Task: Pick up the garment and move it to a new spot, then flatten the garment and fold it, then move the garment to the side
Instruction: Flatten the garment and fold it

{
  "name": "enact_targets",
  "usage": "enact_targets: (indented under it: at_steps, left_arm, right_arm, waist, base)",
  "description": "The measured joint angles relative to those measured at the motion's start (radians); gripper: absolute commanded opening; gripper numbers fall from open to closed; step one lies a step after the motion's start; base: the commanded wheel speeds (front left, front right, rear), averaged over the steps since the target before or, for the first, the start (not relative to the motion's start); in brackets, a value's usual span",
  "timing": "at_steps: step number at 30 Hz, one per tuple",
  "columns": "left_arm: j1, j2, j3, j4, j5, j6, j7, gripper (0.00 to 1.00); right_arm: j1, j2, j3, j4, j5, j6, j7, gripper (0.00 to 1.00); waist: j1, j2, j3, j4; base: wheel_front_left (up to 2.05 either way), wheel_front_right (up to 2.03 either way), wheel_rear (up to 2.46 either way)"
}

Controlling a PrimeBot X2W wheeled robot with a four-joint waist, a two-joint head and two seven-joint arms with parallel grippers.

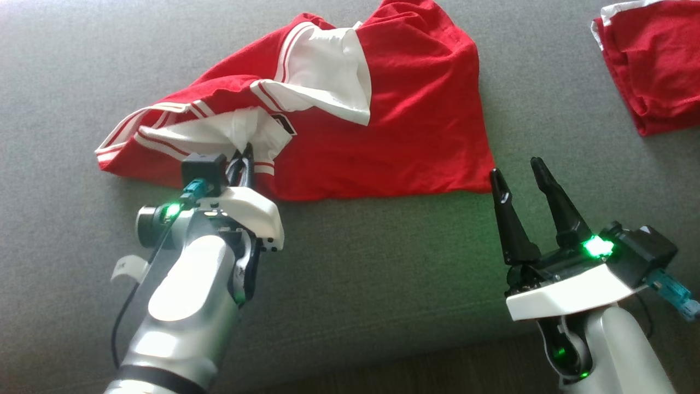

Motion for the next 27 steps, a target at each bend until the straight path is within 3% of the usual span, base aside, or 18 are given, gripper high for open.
enact_targets:
  at_steps: [6,11,16,27]
  left_arm:
    - [0.016,-0.002,-0.014,-0.049,0.0,0.005,-0.007,0.0]
    - [0.092,0.033,-0.023,-0.146,0.001,0.014,-0.019,0.0]
    - [0.174,0.099,-0.017,-0.27,0.009,0.046,-0.019,0.0]
    - [0.278,0.144,-0.009,-0.436,0.008,0.088,0.024,0.0]
  right_arm:
    - [0.0,0.001,-0.013,0.018,-0.003,0.0,0.0,1.0]
    - [0.001,0.001,-0.086,0.249,0.016,0.0,0.0,1.0]
    - [-0.079,0.002,-0.088,0.379,0.021,0.0,0.0,1.0]
    - [-0.188,0.001,-0.135,0.644,0.062,0.0,0.0,1.0]
  waist:
    - [0.0,0.0,-0.017,0.014]
    - [-0.0001,0.0,-0.031,0.036]
    - [-0.0001,0.0,-0.039,0.064]
    - [-0.0001,0.0,-0.052,0.123]
  base:
    - [0.0,0.0,0.0]
    - [0.0,0.0,0.0]
    - [0.0,0.0,0.0]
    - [0.0,0.0,0.0]
